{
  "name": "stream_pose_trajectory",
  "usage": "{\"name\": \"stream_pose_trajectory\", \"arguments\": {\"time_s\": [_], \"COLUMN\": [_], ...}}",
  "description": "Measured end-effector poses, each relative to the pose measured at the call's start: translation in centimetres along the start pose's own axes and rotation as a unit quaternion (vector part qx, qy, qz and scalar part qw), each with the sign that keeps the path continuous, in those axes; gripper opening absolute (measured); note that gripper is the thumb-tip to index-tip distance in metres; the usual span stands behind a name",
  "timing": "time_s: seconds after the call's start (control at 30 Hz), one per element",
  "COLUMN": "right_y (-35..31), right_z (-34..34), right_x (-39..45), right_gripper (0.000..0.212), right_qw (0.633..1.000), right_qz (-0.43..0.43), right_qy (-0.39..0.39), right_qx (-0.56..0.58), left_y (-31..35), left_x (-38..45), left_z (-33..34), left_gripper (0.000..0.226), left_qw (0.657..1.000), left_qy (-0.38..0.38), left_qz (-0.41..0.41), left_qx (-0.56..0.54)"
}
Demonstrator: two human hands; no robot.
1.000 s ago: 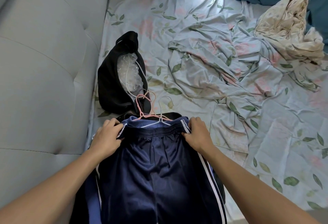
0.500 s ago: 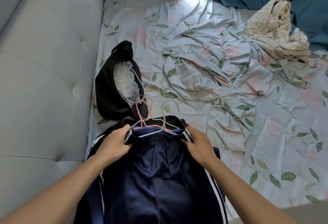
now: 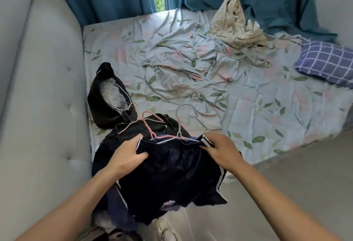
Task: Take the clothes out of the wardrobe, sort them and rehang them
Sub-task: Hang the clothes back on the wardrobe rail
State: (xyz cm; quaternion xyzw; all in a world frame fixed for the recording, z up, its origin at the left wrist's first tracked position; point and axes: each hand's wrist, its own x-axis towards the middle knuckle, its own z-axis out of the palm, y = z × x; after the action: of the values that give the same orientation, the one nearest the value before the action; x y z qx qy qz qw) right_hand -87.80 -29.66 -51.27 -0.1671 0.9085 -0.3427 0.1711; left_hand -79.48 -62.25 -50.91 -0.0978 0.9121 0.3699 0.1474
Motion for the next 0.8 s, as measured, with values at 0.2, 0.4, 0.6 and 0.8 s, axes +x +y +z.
{"name": "stream_pose_trajectory", "arguments": {"time_s": [0.2, 0.4, 0.6, 0.8], "right_y": [-5.1, -8.6, -10.8, -11.7], "right_z": [-9.0, -16.9, -23.0, -24.0], "right_x": [-14.9, -26.4, -31.2, -34.6], "right_gripper": [0.028, 0.026, 0.019, 0.025], "right_qw": [0.999, 0.996, 0.983, 0.956], "right_qz": [0.008, 0.041, 0.052, 0.115], "right_qy": [0.006, 0.075, 0.166, 0.234], "right_qx": [-0.037, -0.027, -0.052, -0.137], "left_y": [8.9, 19.3, 30.6, 36.9], "left_x": [-11.2, -19.8, -21.0, -20.9], "left_z": [-0.9, -2.5, -6.0, -6.0], "left_gripper": [0.038, 0.027, 0.036, 0.046], "left_qw": [0.997, 0.997, 0.981, 0.967], "left_qy": [-0.079, -0.044, -0.1, -0.124], "left_qz": [0.009, 0.055, 0.168, 0.223], "left_qx": [0.018, -0.01, 0.006, -0.006]}}
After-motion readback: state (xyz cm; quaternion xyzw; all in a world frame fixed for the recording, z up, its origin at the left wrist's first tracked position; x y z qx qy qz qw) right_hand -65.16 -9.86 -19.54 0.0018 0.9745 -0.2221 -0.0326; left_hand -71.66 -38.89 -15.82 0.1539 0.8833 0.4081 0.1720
